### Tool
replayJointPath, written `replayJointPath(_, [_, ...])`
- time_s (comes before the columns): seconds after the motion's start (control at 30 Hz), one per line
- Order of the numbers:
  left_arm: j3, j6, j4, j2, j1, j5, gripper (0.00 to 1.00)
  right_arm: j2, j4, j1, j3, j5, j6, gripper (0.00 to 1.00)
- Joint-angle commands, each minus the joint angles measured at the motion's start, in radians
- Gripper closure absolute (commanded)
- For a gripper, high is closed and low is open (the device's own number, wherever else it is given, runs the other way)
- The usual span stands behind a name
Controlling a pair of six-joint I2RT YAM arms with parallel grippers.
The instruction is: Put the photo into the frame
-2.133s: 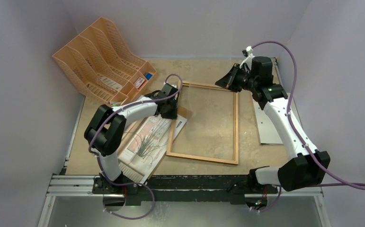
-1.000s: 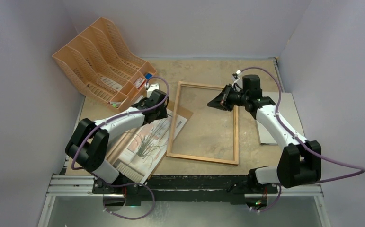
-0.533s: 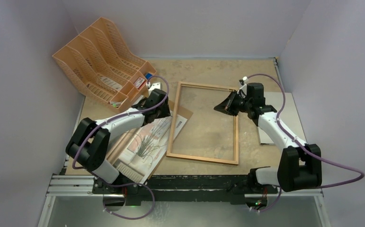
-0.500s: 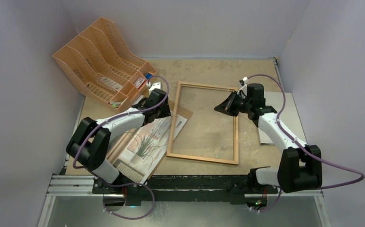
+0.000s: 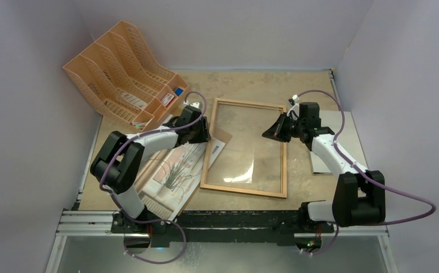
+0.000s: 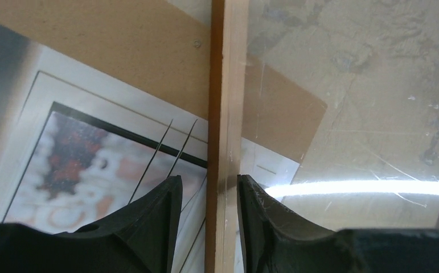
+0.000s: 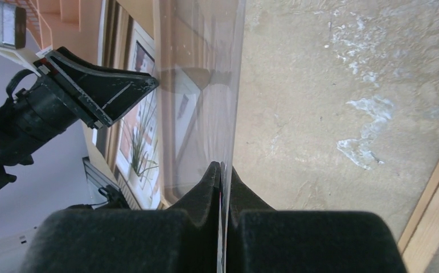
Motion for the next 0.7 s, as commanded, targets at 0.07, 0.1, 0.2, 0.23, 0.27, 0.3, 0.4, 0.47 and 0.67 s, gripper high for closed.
replayJointPath(0.07, [0.070,0.062,0.038,0.045,0.010,0.128,0.59,0.016,-0.046,-0.012,0.061,-0.007,-0.079,1.00])
replayJointPath(0.1, [0.072,0.063,0.035,0.050,0.010,0.132,0.59,0.014,-0.043,-0.012,0.059,-0.002,-0.079,1.00])
replayJointPath(0.2, [0.071,0.064,0.036,0.056,0.010,0.139,0.60,0.011,-0.029,-0.015,0.054,-0.009,-0.073,1.00])
replayJointPath(0.23, [0.071,0.064,0.036,0.058,0.011,0.142,0.60,0.012,-0.026,-0.014,0.054,-0.009,-0.071,1.00])
replayJointPath(0.27, [0.071,0.065,0.035,0.058,0.011,0.143,0.60,0.012,-0.023,-0.017,0.052,-0.010,-0.069,1.00])
replayJointPath(0.3, [0.072,0.065,0.036,0.059,0.012,0.143,0.60,0.010,-0.018,-0.018,0.049,-0.011,-0.066,1.00])
replayJointPath(0.4, [0.075,0.064,0.039,0.064,0.012,0.148,0.61,0.002,-0.011,-0.021,0.037,-0.004,-0.055,1.00])
replayJointPath(0.47, [0.081,0.070,0.042,0.075,0.012,0.167,0.61,-0.009,-0.008,-0.026,0.027,0.005,-0.042,1.00])
replayJointPath(0.67, [0.095,0.079,0.034,0.094,0.012,0.181,0.61,-0.020,0.037,-0.031,-0.014,-0.008,-0.016,1.00])
